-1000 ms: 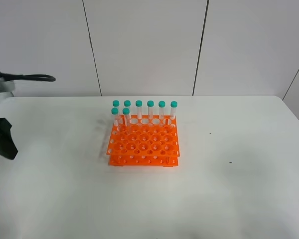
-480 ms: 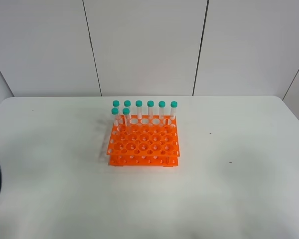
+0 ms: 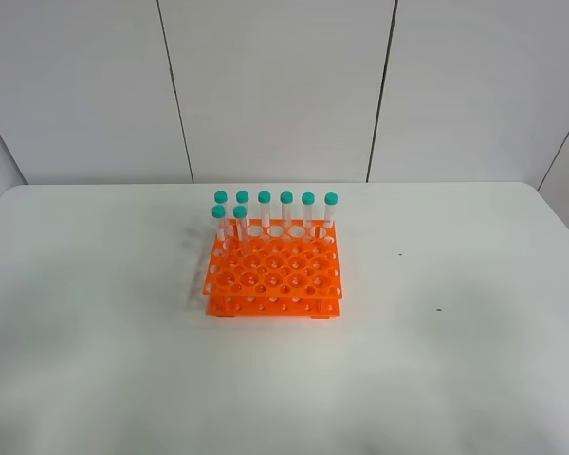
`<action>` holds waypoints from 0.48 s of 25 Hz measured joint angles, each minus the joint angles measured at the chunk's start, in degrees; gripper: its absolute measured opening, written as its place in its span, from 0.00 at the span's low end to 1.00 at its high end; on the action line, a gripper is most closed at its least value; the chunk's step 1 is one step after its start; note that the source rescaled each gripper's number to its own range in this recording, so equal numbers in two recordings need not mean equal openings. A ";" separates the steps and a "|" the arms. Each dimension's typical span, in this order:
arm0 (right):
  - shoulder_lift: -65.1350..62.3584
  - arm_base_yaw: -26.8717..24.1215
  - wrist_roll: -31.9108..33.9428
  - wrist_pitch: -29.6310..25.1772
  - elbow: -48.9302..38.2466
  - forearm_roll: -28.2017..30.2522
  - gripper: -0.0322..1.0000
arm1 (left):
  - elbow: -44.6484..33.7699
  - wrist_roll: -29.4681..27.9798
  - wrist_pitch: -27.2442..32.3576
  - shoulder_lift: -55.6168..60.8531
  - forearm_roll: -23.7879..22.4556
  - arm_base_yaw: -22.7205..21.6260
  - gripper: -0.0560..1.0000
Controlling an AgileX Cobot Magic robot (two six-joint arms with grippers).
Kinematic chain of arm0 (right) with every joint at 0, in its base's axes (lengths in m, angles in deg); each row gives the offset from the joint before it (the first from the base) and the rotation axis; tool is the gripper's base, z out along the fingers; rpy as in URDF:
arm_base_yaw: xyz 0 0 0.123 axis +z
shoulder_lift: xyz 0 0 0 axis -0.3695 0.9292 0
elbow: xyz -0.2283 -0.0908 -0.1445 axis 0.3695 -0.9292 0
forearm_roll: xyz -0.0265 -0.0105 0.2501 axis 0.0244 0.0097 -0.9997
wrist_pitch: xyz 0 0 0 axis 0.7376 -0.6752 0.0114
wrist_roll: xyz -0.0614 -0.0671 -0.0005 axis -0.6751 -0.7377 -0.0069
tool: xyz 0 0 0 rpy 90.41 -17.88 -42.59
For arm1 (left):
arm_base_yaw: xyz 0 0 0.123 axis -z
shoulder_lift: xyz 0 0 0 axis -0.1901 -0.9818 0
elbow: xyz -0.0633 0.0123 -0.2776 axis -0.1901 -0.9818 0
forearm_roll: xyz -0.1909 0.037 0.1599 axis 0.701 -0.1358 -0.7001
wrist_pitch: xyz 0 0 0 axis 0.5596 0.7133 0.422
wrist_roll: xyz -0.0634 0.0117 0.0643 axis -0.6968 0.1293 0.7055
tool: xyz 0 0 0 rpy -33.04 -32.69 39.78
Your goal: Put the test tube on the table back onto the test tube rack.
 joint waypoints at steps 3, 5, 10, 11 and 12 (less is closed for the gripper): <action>0.00 0.00 0.00 0.00 0.00 0.00 1.00 | 0.00 0.00 0.00 0.46 -0.06 1.89 0.99; 0.00 0.00 0.00 0.00 0.00 0.00 1.00 | 0.00 0.00 0.00 0.55 -0.06 3.90 0.99; 0.00 0.00 0.00 0.00 0.00 0.00 1.00 | 0.00 0.00 0.00 0.56 -0.10 4.83 0.99; 0.00 0.00 0.00 0.00 0.00 0.00 1.00 | 0.00 0.00 0.00 0.77 -0.10 4.83 0.99; 0.00 0.00 0.00 0.00 0.00 0.00 1.00 | 0.00 0.00 0.00 1.35 -0.10 4.83 0.99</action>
